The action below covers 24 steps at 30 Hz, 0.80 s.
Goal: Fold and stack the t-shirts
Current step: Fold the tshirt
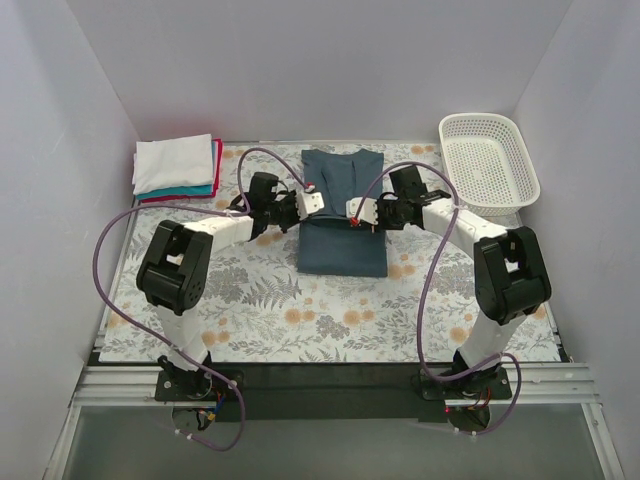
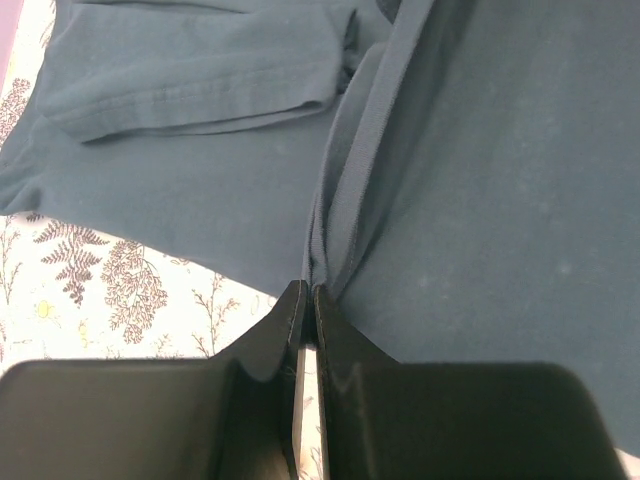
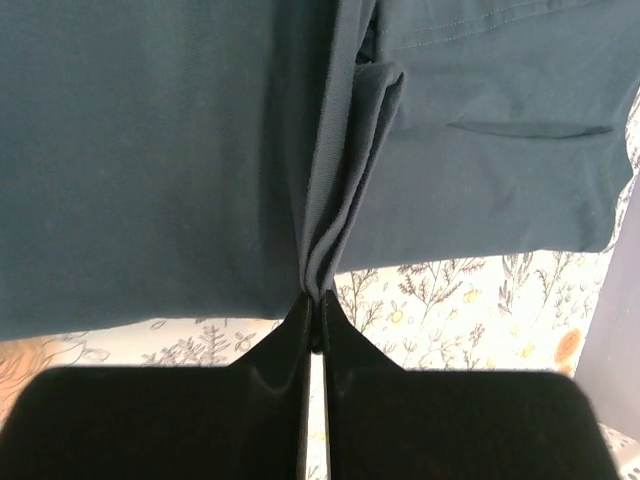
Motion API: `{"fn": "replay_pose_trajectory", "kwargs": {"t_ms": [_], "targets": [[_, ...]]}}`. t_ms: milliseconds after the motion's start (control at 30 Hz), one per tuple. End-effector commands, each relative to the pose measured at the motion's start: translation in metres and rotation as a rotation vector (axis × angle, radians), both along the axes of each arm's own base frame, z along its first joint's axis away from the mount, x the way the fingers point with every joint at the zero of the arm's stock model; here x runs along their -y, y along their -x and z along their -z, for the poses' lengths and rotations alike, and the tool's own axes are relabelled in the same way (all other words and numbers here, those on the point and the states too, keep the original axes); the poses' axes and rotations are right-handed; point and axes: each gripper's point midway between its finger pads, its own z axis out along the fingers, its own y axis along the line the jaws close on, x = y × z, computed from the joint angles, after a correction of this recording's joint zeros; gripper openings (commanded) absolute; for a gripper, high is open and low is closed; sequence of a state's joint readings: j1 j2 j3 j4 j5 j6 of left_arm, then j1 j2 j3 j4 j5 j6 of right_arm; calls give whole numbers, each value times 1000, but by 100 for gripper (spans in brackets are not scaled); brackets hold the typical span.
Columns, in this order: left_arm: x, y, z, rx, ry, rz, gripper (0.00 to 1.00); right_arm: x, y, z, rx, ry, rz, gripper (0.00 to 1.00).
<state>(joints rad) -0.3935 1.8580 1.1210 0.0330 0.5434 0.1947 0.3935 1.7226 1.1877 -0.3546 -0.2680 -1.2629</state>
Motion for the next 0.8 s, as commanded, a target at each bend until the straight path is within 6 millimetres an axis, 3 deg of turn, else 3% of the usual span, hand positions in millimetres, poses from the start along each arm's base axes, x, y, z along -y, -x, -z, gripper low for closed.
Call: {"fn": "replay_pose_trajectory", "kwargs": {"t_ms": [0,33,67,133,167,233,267,300,367,400,433,467,500,533,567,633,667,767], "targets": [[-2,-26,-17,96,11,-25,0,-2,-24,-6,63,9,-15,1],[-3,-29,-15,98,11,-35,0,-1,-25,-4,61,11,-9,1],[-5,-34,-11,96,8,-58,9,0,-30,-3,76,18,2,4],[-6,-43,-12,103,10,-91,26,2,-35,0,86,25,23,26],[-9,-48,-14,101,12,-133,35,3,-39,-4,97,24,50,50],[-14,-51,-24,110,29,-158,41,5,-42,-16,121,14,72,68],[-18,-50,-27,99,39,-171,44,6,-43,-31,149,2,81,70],[-21,-44,-41,112,55,-171,45,8,-41,-37,159,-4,87,70],[-25,-30,-50,76,68,-168,45,8,-32,-48,161,-26,87,70],[-25,-19,-70,74,107,-148,45,8,-24,-64,171,-52,90,70],[-27,1,-64,21,104,-133,44,9,-14,-63,145,-59,86,68],[-25,11,-70,17,123,-110,44,8,3,-60,90,-69,68,66],[-22,31,-67,-43,142,-83,43,7,14,-69,84,-89,66,64],[-24,50,-72,-48,154,-72,43,8,30,-57,39,-84,57,62],[-20,65,-66,-74,148,-53,42,7,44,-59,18,-97,41,57],[-16,86,-67,-68,139,-23,40,4,70,-41,-44,-97,29,52],[-18,100,-51,-95,117,-13,40,2,79,-40,-50,-105,19,49],[-1,126,-30,-99,76,44,39,-6,103,-18,-116,-88,6,45]]}}
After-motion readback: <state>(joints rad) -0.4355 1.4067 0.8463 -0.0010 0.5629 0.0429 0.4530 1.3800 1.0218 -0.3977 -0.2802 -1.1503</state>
